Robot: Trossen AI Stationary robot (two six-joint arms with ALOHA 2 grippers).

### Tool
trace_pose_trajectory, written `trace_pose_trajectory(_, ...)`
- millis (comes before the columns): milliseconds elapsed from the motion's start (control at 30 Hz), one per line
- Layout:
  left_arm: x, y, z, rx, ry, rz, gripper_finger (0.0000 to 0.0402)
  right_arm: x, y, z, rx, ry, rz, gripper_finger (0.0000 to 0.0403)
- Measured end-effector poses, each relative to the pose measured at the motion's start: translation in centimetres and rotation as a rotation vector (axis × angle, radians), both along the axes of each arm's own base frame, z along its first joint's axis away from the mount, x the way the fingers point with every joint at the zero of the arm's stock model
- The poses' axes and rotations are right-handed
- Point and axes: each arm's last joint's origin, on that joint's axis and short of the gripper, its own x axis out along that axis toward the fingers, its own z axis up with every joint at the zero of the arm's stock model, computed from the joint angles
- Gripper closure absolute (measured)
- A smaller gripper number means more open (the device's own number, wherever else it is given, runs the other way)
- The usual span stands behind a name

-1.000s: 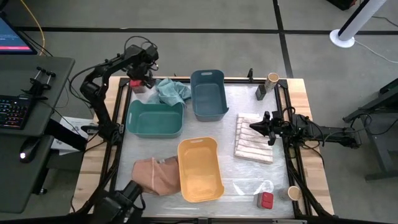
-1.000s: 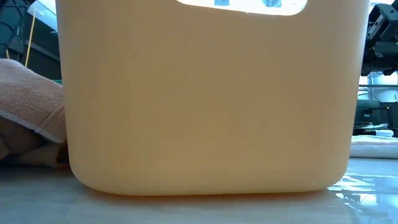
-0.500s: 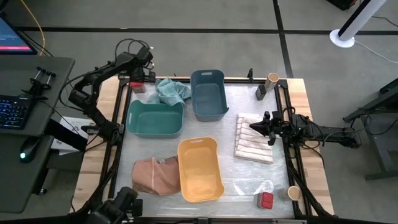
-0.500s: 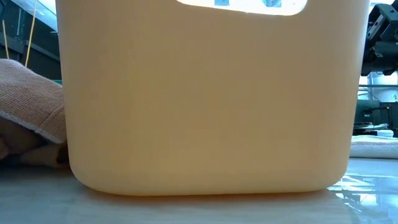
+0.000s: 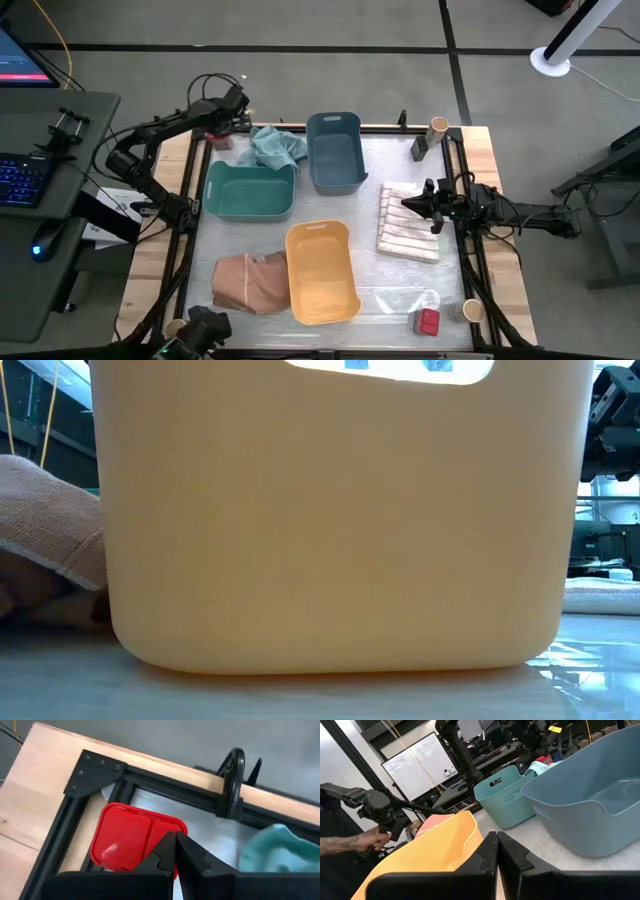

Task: Sort spices by type
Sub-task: Put the top red seasoning can into the green bin

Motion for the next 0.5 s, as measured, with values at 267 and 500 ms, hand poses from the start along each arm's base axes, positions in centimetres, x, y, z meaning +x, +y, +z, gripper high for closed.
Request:
trace_pose_trajectory(267,0.8,-0.6,0.0,0.046,0.027,0.028,0.0401,0.0,0.0,0.0,0.000,0.000,0.000,0.0402)
trace_pose_trajectory(500,1.5,-1.6,0.2,0.033,0.011,0.029,0.0401,0.0,0.0,0.0,0.000,0.000,0.000,0.0402)
